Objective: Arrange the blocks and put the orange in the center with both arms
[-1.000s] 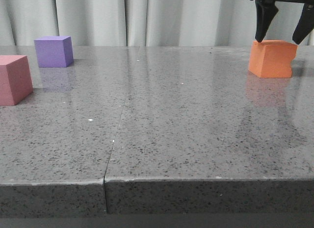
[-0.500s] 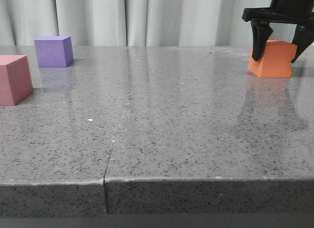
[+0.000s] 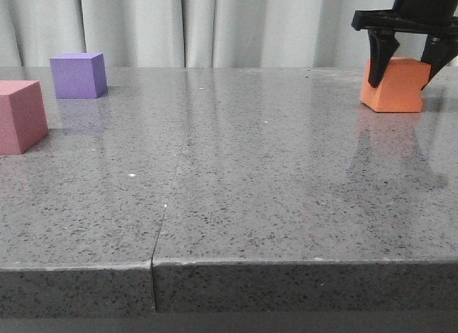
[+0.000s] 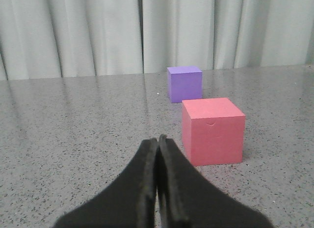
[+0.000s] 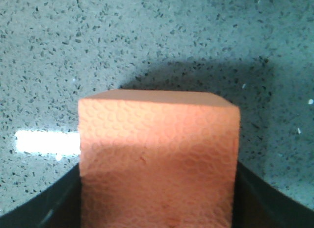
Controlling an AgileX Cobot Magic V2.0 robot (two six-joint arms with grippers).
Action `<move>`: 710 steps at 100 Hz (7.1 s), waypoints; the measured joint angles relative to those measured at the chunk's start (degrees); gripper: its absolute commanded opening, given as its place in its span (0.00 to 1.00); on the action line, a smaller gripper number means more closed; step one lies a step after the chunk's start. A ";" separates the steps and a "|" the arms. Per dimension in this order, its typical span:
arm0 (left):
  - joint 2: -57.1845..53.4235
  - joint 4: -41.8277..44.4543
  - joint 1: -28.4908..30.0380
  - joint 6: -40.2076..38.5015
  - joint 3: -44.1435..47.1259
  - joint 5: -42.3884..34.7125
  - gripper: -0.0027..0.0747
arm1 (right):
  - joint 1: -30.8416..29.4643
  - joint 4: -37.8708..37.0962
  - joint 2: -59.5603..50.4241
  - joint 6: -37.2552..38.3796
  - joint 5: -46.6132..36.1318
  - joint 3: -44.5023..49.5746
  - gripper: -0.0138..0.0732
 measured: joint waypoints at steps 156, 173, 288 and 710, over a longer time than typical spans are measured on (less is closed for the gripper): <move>0.00 0.00 0.00 0.00 0.00 0.00 0.01 | 24.85 -1.08 5.67 22.72 3.43 -10.56 0.60; 0.00 0.00 0.00 0.00 0.00 0.00 0.01 | 24.85 -0.97 5.67 22.72 3.43 -10.56 0.63; 0.00 0.00 0.00 0.00 0.00 0.00 0.01 | 24.85 1.55 -4.77 20.44 3.52 -10.56 0.88; 54.42 -5.17 0.00 0.00 -48.96 30.20 0.06 | 3.32 -5.40 -115.83 5.51 -37.81 92.62 0.14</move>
